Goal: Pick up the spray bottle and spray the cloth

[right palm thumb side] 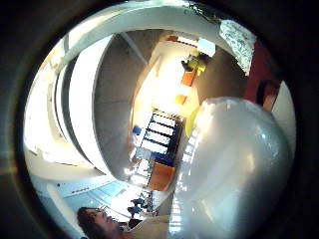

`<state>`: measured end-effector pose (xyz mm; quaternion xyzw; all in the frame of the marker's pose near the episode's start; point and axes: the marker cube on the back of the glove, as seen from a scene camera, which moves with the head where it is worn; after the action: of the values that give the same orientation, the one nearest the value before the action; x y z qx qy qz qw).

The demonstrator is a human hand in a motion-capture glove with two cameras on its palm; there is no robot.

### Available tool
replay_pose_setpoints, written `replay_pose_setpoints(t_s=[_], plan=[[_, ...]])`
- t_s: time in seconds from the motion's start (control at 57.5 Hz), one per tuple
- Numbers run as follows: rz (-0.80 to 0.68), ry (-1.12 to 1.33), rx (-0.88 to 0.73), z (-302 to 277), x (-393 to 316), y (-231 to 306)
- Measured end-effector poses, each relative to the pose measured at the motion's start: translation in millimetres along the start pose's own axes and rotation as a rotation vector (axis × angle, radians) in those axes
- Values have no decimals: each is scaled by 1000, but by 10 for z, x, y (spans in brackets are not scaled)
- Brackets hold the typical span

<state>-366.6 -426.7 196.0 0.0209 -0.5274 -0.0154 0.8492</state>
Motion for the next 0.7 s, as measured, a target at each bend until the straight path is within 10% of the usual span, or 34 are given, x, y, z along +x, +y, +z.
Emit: replay_pose_setpoints(t_s=[0.696], plan=[[-7,22,-164,69,339,135]])
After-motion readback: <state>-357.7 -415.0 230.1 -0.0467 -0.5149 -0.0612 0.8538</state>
